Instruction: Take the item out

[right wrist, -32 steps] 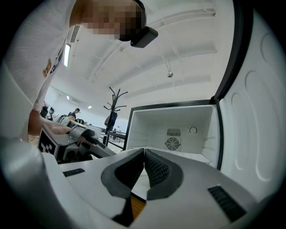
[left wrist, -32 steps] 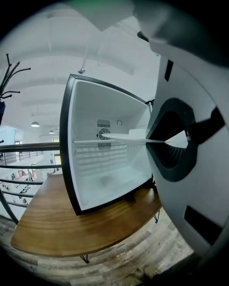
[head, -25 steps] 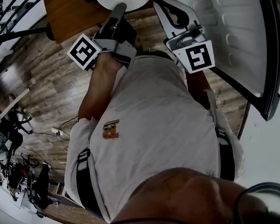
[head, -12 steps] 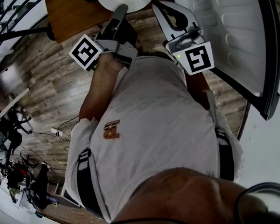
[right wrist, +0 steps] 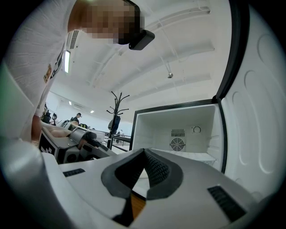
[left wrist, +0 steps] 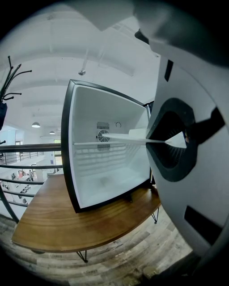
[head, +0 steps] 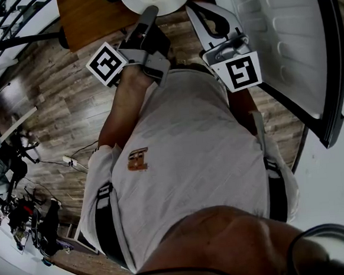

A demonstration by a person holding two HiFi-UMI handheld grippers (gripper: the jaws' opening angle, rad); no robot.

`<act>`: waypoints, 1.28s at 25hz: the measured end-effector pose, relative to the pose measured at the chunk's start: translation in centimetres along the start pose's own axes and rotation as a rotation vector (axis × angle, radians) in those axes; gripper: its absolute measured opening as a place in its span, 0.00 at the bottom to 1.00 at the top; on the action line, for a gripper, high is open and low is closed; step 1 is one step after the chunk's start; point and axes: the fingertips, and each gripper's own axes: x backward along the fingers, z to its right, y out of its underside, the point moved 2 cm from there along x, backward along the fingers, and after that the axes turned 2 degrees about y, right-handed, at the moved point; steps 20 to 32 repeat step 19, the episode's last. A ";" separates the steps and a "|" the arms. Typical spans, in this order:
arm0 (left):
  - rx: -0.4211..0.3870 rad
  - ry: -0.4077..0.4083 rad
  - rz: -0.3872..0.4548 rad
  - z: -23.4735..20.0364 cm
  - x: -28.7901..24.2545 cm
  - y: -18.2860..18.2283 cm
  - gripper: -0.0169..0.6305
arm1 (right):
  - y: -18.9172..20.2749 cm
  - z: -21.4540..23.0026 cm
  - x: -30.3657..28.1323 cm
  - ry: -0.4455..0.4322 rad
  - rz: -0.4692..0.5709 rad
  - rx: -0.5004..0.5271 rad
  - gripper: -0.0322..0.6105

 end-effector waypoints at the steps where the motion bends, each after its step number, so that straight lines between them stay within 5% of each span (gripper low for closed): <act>1: -0.001 -0.001 0.000 0.0 0.0 0.0 0.07 | 0.0 0.0 0.0 0.000 0.000 -0.001 0.10; 32: 0.003 0.002 -0.007 0.2 -0.1 0.1 0.07 | -0.2 -0.1 0.0 0.003 -0.002 0.001 0.10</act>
